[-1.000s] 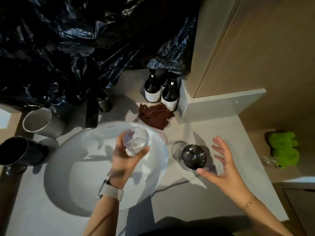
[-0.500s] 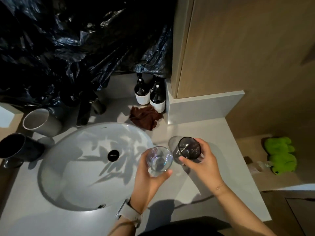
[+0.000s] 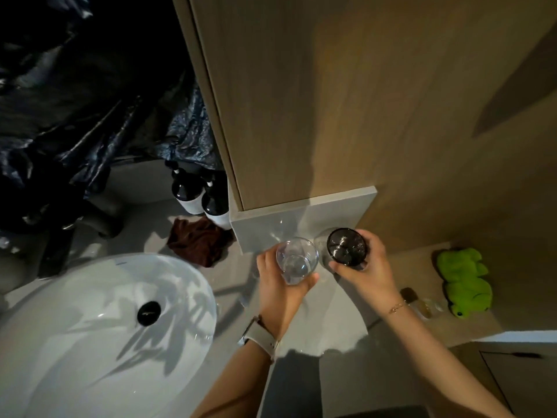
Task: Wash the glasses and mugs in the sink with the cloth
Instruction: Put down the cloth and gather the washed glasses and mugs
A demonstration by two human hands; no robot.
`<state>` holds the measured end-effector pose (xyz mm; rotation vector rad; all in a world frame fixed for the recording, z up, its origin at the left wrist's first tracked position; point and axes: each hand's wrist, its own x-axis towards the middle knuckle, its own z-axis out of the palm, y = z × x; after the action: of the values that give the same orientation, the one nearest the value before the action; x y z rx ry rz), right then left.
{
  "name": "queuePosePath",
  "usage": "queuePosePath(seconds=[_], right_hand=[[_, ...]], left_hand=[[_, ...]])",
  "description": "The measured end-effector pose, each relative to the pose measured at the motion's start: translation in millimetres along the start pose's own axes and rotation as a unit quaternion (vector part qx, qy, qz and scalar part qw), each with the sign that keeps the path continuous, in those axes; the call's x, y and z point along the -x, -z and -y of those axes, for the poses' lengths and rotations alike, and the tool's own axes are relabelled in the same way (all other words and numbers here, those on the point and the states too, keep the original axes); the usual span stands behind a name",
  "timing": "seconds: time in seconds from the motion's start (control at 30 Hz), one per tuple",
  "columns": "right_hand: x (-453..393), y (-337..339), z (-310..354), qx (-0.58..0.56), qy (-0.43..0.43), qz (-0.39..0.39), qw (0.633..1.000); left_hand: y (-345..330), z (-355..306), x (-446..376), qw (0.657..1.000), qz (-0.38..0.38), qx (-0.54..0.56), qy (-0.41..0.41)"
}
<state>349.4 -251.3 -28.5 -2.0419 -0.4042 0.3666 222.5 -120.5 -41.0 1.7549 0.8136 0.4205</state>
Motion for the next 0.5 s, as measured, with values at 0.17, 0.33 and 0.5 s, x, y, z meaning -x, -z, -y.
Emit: queuePosePath(seconds=[0.17, 0.33, 0.5], right_hand=[[-15.1, 2.7, -4.9, 0.041, 0.021, 0.005, 0.999], [-19.0, 5.9, 1.1, 0.006, -0.021, 0.004, 1.000], [-12.0, 4.7, 4.3, -0.016, -0.027, -0.007, 0.999]], left_hand=[[-18.2, -2.0, -13.9, 1.000, 0.003, -0.023, -0.018], [-33.8, -8.8, -17.1, 0.999, -0.039, -0.030, 0.005], [-46.8, -14.5, -15.7, 0.993, -0.107, 0.001, 0.049]])
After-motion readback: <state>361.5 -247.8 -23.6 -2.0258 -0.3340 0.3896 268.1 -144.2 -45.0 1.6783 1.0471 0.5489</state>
